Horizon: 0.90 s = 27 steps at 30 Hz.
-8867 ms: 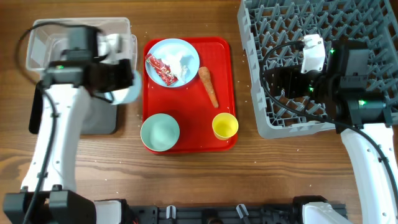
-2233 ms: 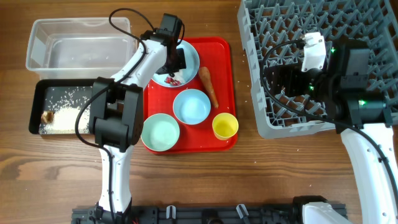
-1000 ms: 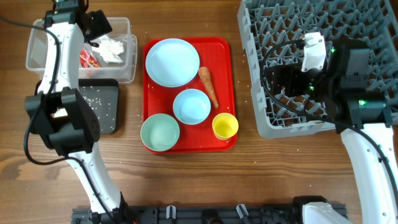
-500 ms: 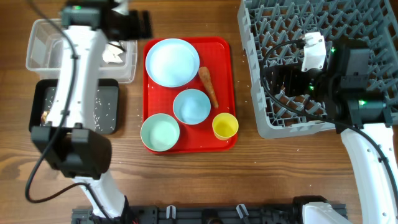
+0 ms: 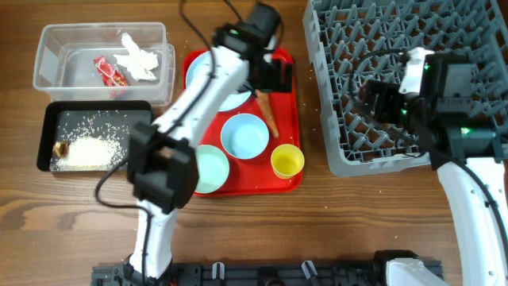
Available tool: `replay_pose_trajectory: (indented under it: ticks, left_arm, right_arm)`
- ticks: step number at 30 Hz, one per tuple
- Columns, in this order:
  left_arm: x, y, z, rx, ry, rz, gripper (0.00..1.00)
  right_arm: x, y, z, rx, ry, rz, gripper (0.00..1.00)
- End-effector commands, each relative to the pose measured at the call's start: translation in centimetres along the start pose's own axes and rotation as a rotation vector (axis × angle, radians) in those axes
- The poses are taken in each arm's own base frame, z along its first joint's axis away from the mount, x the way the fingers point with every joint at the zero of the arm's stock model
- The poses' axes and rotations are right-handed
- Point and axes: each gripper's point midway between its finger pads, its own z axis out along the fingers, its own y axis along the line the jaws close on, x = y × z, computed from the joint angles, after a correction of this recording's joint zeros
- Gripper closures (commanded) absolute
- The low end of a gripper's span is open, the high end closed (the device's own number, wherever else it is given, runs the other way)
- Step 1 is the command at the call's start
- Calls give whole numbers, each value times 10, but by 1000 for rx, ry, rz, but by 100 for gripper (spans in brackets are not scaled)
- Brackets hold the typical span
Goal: Sort waste into correct bins and load items into the dishwasher rack
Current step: 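Reach the left gripper down and grasp the carrot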
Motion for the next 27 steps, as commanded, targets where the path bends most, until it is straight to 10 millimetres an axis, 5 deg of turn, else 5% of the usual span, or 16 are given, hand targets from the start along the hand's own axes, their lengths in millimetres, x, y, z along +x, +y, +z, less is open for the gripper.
replay_pose_trajectory:
  ticks: [1,20,24,27]
  left_arm:
    - [10,3,35,-121,4,-72,1]
    - [24,35,111,-291,45,-97,27]
    - [21,34,112,-285,34,-97,64]
    - [19,33,113,-279,24,-96,81]
  right_arm:
    - [-4,-17,1,80,-12,66,0]
    - [9,-21,15,93,33,64,0]
    - [9,-21,15,92,29,64,0]
    - [9,-21,15,92,30,64,0]
